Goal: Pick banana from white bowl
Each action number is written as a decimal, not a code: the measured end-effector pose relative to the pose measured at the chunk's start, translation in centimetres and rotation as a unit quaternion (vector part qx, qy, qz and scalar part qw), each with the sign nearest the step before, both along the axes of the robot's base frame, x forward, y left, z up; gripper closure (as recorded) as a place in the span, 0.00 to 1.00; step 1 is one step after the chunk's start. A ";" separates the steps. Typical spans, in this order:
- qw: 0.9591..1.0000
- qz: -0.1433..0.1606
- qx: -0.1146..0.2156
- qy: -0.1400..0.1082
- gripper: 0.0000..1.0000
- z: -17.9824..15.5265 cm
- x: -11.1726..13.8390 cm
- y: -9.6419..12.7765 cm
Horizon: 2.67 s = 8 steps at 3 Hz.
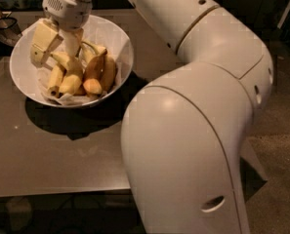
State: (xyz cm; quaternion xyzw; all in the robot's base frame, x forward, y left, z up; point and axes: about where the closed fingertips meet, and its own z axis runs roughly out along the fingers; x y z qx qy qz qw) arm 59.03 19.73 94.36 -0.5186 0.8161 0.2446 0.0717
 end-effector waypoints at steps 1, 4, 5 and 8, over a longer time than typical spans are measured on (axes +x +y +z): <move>1.000 -0.022 -0.005 -0.008 0.30 0.4 0.8 -1.0; 0.998 -0.068 -0.006 -0.014 0.31 1.4 1.7 -4.5; 0.999 -0.039 -0.021 0.000 0.31 -0.1 0.9 -1.8; 0.996 -0.068 -0.060 -0.011 0.35 -1.2 1.8 -2.3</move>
Offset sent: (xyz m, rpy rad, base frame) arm 0.0144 -0.0800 0.0269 -0.0402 -0.0364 -0.1823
